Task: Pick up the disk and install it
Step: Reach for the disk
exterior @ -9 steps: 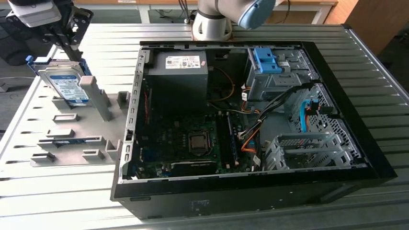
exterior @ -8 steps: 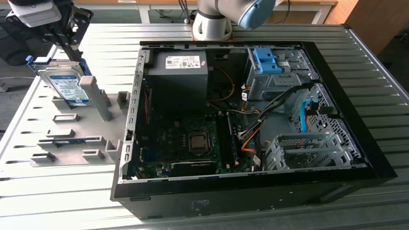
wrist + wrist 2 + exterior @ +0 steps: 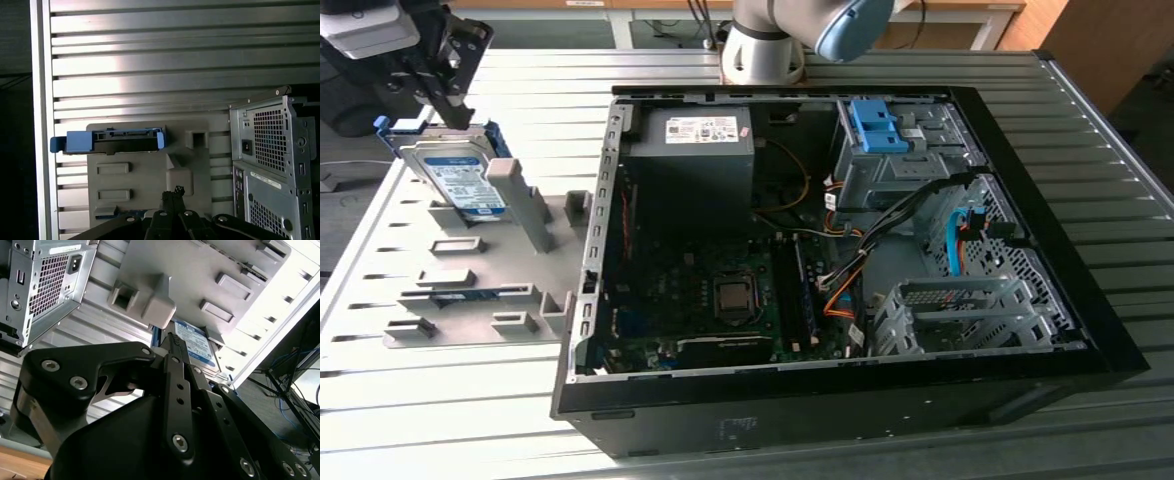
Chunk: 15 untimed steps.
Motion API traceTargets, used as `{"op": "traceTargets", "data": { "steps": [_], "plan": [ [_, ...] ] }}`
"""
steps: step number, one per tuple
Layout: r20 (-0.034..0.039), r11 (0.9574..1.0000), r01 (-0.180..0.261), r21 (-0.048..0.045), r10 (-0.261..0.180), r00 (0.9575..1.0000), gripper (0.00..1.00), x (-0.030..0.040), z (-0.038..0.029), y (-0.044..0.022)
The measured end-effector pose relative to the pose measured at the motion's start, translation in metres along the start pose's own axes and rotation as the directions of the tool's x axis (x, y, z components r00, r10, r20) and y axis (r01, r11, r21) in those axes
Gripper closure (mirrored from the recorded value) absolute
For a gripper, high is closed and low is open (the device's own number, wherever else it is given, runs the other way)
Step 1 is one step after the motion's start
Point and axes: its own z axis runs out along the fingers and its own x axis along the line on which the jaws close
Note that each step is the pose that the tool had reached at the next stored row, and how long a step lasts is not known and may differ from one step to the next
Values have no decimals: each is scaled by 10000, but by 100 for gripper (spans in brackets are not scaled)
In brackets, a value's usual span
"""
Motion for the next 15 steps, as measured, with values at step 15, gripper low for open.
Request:
{"op": "traceTargets", "data": {
  "steps": [15],
  "plan": [
    [0, 10000, -1, 0, 1, 10000, 89, 162, 14, -6]
  ]
}}
